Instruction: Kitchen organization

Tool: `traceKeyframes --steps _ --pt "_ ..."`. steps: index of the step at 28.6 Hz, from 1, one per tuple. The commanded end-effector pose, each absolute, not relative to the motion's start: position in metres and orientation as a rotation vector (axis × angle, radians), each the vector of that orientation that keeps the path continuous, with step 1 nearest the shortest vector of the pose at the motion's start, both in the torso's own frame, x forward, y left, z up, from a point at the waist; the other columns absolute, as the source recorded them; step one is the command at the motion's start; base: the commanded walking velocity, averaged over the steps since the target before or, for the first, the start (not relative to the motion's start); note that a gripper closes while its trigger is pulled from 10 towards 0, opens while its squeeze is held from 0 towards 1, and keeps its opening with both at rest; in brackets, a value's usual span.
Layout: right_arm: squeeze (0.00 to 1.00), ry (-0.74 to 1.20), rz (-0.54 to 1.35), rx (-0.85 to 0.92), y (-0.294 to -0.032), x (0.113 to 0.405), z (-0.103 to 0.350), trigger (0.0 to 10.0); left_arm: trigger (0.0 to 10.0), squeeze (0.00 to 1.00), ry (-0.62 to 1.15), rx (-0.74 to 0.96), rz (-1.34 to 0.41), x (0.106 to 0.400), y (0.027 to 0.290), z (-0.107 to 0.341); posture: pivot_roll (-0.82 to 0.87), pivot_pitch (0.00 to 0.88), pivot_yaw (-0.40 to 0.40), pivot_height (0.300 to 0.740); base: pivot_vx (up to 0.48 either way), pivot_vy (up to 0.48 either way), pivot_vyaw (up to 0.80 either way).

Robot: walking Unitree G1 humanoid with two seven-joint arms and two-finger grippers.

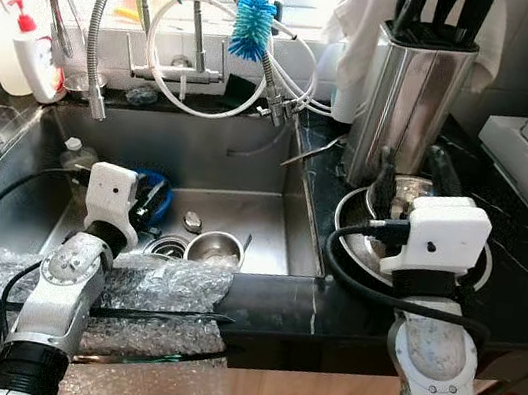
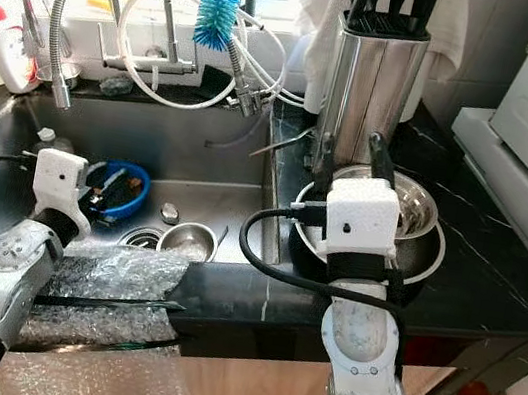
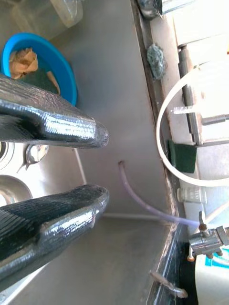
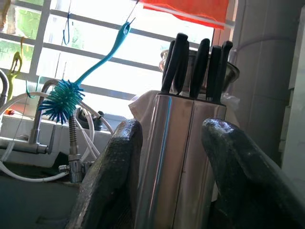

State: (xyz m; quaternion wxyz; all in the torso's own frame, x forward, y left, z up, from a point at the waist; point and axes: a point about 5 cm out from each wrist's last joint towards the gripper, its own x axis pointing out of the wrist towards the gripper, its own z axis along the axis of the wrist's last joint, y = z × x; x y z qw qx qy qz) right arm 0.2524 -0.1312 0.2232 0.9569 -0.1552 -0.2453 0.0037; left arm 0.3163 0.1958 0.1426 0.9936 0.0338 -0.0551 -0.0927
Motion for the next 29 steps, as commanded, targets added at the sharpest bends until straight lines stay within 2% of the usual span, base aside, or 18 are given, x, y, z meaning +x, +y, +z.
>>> traceKeyframes --steps 1,5,15,21,24,29 --pt "0.00 -0.522 -0.005 -0.333 -0.135 0.243 0.226 10.0 10.0 0.00 -0.129 0.101 -0.179 0.319 0.206 0.152 -0.14 0.000 0.091 0.740 0.000 0.000 0.00" --pt "0.00 -0.487 -0.113 -0.379 -0.154 0.215 0.210 10.0 10.0 0.00 -0.105 0.114 -0.189 0.319 0.209 0.145 -0.17 0.000 0.108 0.740 0.000 0.000 0.00" --pt "0.00 -0.459 -0.203 -0.386 -0.165 0.198 0.204 10.0 10.0 0.00 -0.087 0.104 -0.207 0.320 0.205 0.140 -0.19 0.000 0.115 0.740 0.000 0.000 0.00" --pt "0.00 -0.449 -0.218 -0.385 -0.168 0.195 0.201 10.0 10.0 0.00 -0.088 0.101 -0.208 0.321 0.204 0.140 -0.18 0.000 0.114 0.740 0.000 0.000 0.00" --pt "0.00 -0.400 -0.168 -0.372 -0.168 0.197 0.185 10.0 10.0 0.00 -0.088 0.083 -0.208 0.321 0.198 0.137 -0.18 0.000 0.109 0.740 0.000 0.000 0.00" --pt "0.00 -0.411 -0.073 -0.356 -0.159 0.208 0.186 10.0 10.0 0.00 -0.093 0.089 -0.213 0.321 0.196 0.138 -0.17 0.000 0.105 0.740 0.000 0.000 0.00"
